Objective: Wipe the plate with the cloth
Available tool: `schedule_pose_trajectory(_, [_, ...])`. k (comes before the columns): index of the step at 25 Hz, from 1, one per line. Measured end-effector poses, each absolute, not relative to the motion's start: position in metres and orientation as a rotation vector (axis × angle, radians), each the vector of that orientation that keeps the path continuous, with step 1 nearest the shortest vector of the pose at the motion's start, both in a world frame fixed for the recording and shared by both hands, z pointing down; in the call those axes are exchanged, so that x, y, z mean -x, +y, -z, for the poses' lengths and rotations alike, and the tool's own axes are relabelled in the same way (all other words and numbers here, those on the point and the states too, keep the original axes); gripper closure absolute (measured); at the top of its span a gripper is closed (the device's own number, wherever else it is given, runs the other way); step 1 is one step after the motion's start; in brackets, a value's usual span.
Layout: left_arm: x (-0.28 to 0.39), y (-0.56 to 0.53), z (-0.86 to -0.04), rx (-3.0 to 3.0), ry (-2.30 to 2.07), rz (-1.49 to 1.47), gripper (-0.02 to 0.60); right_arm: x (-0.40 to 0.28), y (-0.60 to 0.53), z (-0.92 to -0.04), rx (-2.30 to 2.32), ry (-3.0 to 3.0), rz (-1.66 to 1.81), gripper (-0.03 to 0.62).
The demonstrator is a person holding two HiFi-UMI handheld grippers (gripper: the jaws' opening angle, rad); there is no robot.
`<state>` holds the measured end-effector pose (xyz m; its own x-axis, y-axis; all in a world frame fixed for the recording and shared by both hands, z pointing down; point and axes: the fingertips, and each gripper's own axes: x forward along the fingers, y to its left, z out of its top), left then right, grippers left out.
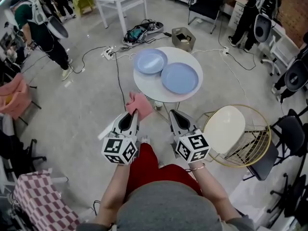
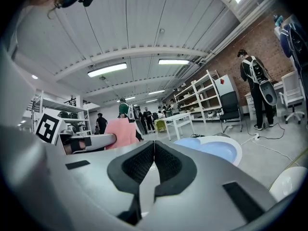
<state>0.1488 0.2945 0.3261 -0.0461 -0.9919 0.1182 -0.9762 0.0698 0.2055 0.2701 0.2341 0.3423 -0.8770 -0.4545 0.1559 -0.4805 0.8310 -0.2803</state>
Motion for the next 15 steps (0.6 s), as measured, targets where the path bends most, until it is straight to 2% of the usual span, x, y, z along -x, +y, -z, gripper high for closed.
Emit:
schedule_pose_trajectory(9, [-0.098, 0.238, -0.341, -2.003, -2.085, 0.128, 0.548, -0.231, 0.185, -0.347, -0.789, -2.898, -0.48, 0.565])
schedule_pose_trajectory(15, [-0.043, 0.188, -0.357, -1.981, -2.038, 0.085, 0.548, -0.175, 0.138, -0.353, -0.814, -2.865, -0.514, 0.565])
